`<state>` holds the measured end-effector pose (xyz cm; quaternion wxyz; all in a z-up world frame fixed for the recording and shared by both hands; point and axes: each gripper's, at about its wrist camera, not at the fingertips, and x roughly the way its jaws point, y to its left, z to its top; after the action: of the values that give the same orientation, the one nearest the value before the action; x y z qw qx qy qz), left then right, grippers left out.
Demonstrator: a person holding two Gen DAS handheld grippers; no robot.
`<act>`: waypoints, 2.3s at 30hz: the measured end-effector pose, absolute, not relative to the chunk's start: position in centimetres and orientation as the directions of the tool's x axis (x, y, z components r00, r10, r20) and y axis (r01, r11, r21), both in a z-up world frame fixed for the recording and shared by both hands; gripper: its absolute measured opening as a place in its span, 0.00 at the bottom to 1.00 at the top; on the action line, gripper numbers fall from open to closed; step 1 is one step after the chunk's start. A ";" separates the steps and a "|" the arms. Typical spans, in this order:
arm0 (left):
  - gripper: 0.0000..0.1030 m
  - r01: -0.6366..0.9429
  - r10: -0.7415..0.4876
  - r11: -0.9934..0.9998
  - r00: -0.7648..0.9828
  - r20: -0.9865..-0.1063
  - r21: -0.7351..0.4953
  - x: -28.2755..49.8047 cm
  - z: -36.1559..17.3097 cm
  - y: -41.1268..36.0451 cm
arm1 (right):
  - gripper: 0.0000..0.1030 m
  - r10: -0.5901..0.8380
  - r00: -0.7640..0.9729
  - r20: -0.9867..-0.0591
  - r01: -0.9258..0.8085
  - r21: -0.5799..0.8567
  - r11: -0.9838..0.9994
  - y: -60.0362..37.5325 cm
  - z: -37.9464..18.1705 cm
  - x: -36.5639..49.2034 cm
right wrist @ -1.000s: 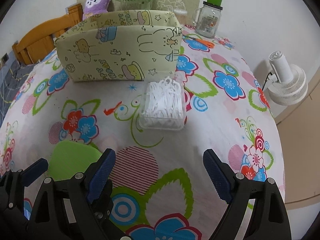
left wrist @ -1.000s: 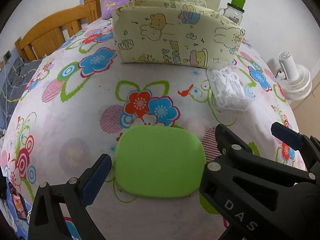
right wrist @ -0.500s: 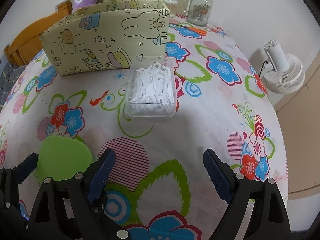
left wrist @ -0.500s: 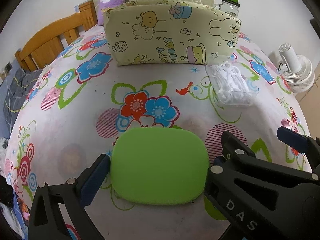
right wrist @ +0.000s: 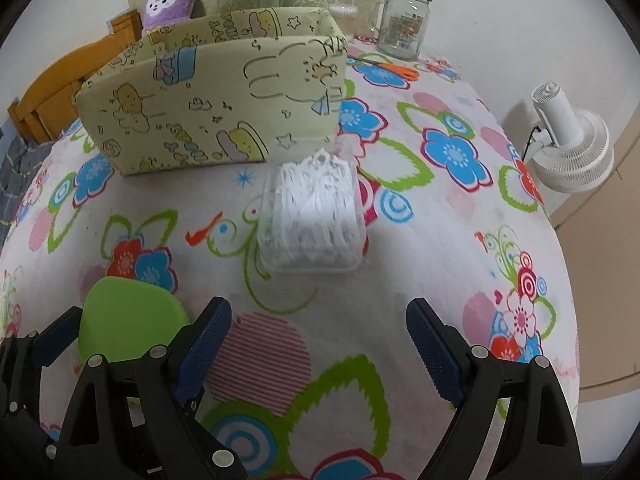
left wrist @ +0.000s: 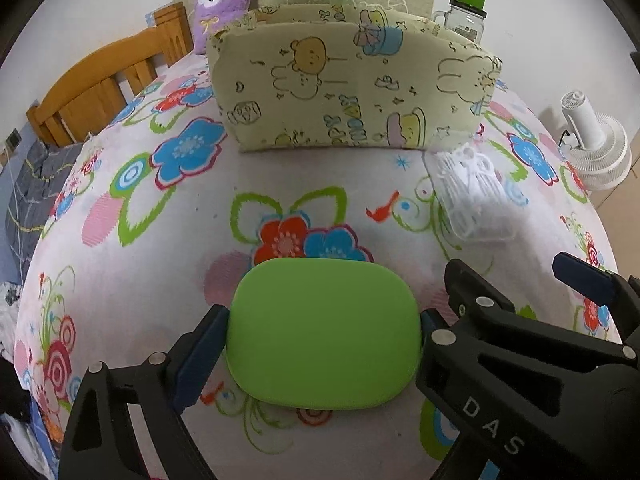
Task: Organize rigid objects
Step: 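Close the left tool on the green lid while the right tool grasps the floss-pick box, then lift the green lid with the left tool while the right tool carries the floss-pick box toward the yellow box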
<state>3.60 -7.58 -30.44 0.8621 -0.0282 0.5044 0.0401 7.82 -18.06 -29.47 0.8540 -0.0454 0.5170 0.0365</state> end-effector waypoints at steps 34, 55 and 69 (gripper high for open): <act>0.92 -0.048 0.046 0.999 0.483 -0.874 0.026 11.2 -30.4 -6.8 | 0.89 0.062 0.470 -0.881 -0.110 0.011 0.994 -17.0 -30.0 15.2; 0.92 -0.046 0.038 0.999 0.468 -0.883 0.019 11.4 -30.8 -6.3 | 0.60 0.076 0.427 -0.901 -0.089 0.042 0.995 -17.4 -30.5 15.3; 0.92 -0.029 0.028 0.999 0.490 -0.872 0.015 8.6 -28.9 -7.0 | 0.60 0.081 0.459 -0.885 -0.067 0.057 0.996 -17.3 -28.4 12.4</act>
<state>8.61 -6.98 -28.87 0.8630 -0.0008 0.5049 0.0164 12.38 -17.31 -28.35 0.8542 0.0070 0.5181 0.0433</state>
